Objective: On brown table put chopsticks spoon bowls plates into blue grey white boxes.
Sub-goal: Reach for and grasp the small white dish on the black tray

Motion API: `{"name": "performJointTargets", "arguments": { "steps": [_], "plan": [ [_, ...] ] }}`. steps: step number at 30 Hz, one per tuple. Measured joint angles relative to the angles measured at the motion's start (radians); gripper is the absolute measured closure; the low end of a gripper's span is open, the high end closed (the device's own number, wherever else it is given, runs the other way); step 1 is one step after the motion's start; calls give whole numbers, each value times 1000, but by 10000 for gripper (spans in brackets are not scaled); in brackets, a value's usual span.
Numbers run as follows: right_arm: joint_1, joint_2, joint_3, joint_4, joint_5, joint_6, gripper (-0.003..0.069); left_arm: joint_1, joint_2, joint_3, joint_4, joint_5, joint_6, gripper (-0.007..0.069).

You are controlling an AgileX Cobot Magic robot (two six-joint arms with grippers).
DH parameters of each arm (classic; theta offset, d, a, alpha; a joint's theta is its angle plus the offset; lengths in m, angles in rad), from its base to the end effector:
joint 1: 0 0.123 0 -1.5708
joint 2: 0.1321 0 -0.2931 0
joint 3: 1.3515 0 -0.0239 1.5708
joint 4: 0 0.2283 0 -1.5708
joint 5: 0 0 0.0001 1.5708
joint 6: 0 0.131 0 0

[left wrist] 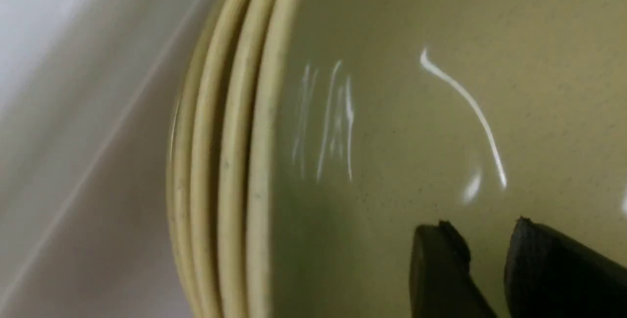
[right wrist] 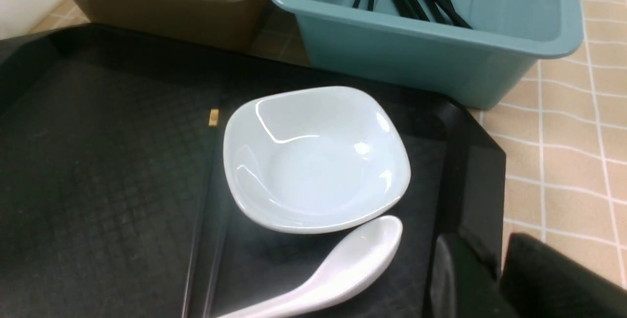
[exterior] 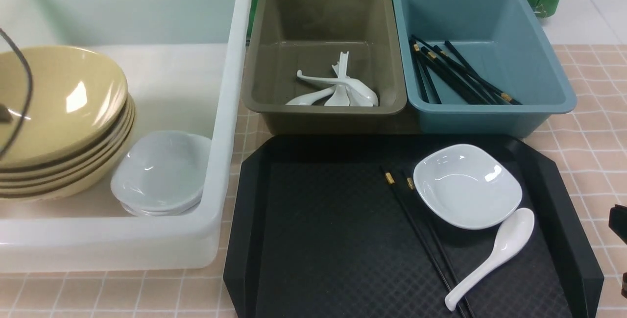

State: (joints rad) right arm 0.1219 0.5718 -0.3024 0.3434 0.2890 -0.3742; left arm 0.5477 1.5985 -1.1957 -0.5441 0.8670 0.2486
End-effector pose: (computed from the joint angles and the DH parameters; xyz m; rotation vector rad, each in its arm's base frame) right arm 0.1200 0.0274 0.2374 -0.2284 2.0139 0.1466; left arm 0.3044 0.1251 0.2567 -0.7318 2.4758 -0.3901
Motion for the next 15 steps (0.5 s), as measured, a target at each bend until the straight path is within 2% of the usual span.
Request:
{"name": "performJointTargets", "arguments": {
  "steps": [3,7,8,11,13,14,15],
  "plan": [
    [0,0,0,0,1,0,480,0,-10,8,-72,22,30,477],
    [0,1,-3,0,47,0,478,0,-148,8,-383,89,268,490],
    [0,3,-6,0,59,0,477,0,-157,8,-400,98,293,490],
    [0,51,-81,0,211,0,475,-3,-318,8,-683,194,517,490],
    [0,97,-141,6,270,-2,473,-27,-389,7,-793,238,614,490],
    [0,109,-155,11,280,-4,473,-31,-402,7,-804,243,623,490],
    [0,163,-213,26,312,-36,469,-78,-441,6,-881,289,675,490]
  ]
}}
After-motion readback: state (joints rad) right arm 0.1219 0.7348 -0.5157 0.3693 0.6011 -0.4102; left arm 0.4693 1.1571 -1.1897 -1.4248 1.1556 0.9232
